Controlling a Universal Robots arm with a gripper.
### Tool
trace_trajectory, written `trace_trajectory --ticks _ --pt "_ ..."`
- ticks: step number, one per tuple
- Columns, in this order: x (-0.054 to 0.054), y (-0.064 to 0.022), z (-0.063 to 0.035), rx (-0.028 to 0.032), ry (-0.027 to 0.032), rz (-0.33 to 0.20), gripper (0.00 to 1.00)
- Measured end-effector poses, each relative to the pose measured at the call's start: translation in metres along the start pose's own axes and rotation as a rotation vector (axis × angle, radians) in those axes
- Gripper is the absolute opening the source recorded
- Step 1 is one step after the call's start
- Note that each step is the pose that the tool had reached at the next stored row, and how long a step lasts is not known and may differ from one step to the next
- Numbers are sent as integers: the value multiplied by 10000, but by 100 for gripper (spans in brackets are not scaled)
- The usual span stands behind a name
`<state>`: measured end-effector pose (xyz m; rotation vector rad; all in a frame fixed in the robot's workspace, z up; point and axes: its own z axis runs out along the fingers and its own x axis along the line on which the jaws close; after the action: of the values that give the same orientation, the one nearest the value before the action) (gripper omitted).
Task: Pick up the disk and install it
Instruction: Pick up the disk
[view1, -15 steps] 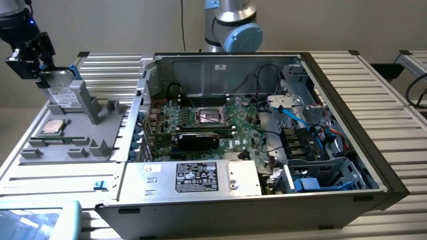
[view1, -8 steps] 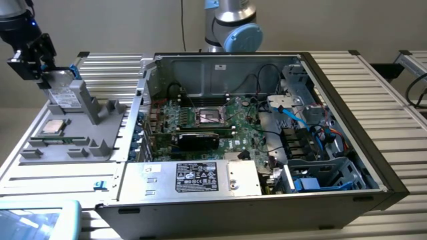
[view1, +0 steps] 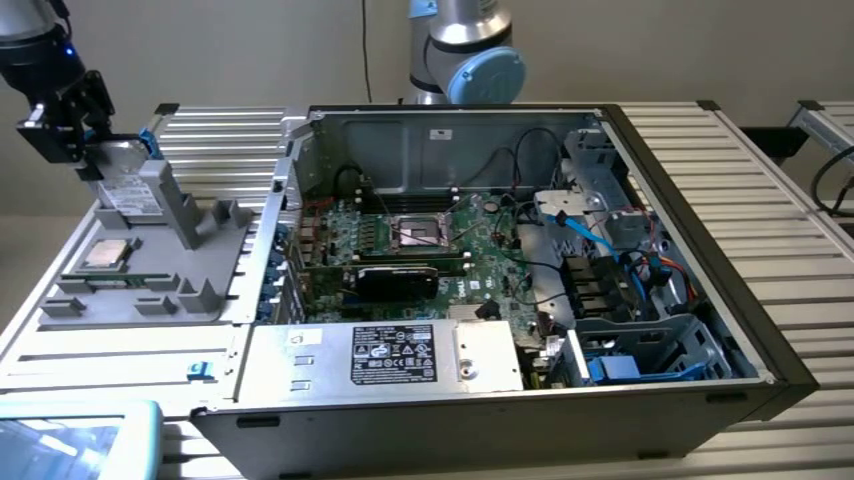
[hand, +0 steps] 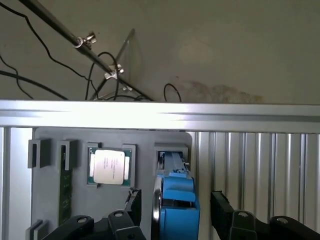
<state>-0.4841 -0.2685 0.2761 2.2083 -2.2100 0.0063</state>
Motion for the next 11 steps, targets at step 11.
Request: trace_trajectory --ticks 11 --pt "-1 1 19 -3 -47 76 66"
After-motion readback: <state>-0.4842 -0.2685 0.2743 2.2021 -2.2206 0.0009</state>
